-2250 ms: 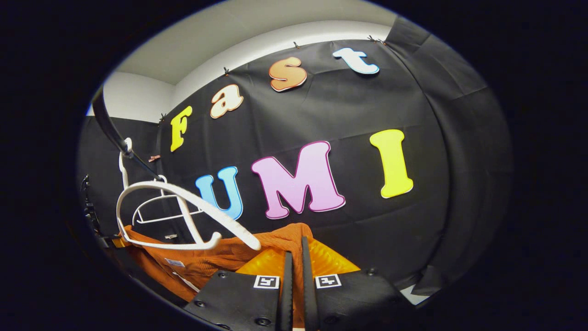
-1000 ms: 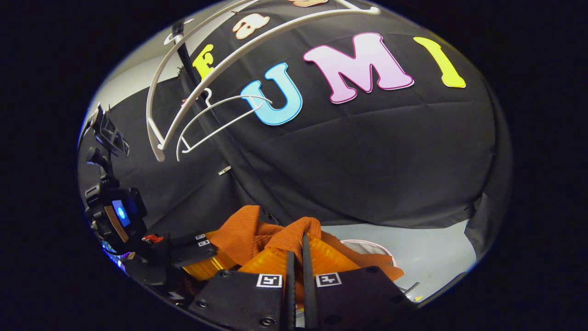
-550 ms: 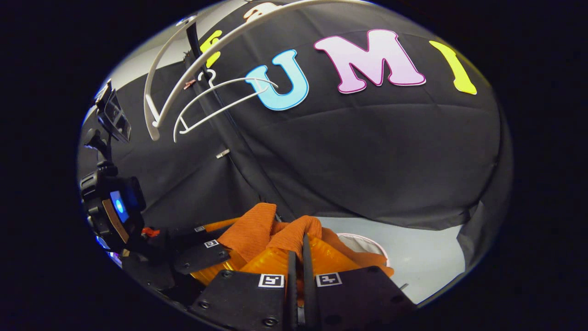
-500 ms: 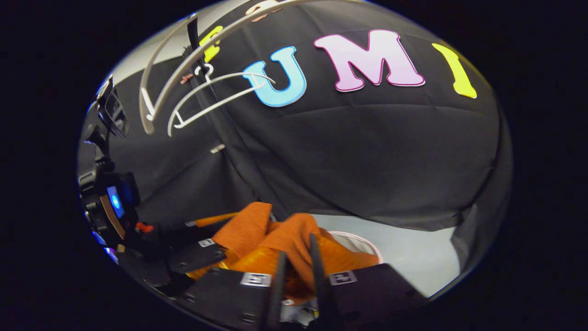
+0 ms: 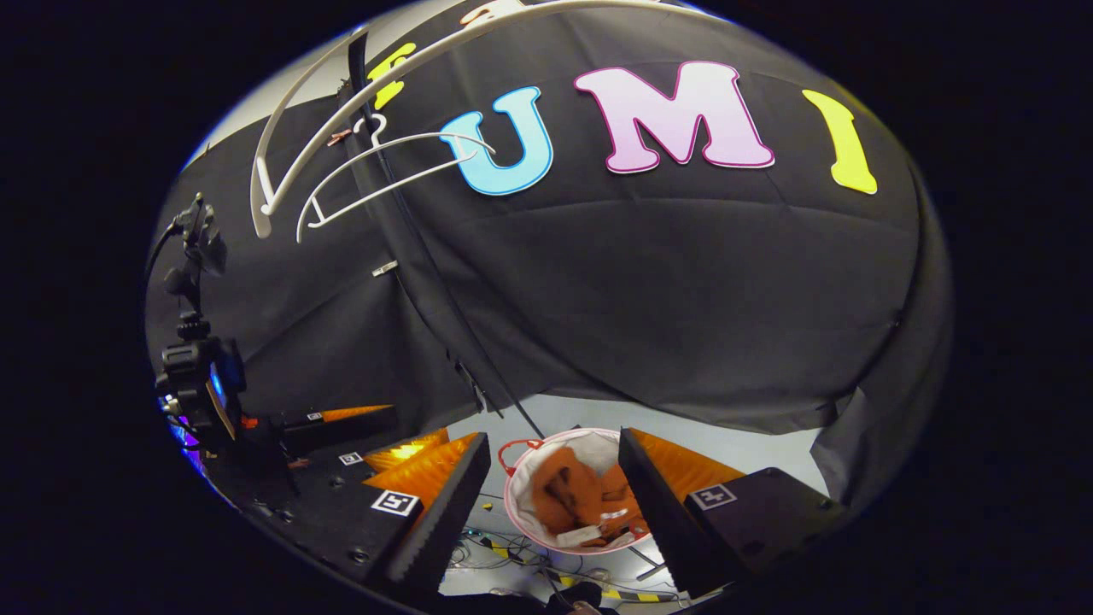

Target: Grasp the clothes on the hanger with both hands and then place them into the laundry hamper below.

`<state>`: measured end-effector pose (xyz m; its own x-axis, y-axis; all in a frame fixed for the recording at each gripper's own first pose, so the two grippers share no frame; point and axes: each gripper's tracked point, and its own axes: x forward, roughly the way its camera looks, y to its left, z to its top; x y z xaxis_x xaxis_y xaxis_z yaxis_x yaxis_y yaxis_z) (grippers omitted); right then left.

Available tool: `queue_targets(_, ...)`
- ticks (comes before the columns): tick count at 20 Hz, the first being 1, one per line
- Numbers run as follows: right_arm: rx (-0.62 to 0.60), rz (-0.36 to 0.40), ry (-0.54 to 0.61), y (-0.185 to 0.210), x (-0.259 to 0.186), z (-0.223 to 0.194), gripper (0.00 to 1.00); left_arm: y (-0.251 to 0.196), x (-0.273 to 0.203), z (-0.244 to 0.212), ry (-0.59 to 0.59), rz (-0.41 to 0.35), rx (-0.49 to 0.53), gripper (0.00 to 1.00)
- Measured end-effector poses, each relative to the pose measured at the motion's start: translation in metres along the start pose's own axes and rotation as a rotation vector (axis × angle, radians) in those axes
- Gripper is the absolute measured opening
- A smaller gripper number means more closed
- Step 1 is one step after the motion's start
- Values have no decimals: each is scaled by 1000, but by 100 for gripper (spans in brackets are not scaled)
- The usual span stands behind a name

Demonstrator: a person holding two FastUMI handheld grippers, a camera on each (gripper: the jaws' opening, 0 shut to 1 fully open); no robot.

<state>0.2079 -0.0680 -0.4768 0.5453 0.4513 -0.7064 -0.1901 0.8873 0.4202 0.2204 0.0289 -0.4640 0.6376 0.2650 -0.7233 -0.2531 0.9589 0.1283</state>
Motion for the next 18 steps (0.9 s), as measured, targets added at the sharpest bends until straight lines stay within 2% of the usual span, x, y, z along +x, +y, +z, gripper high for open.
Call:
queue_targets(9,12,-21,-21,4,-20,-3,99,5,-24,2,-35,-12,5,95)
queue_targets(18,0,-30,-117,53,-65,3,100,18,-89,30,-153,-53,4,95)
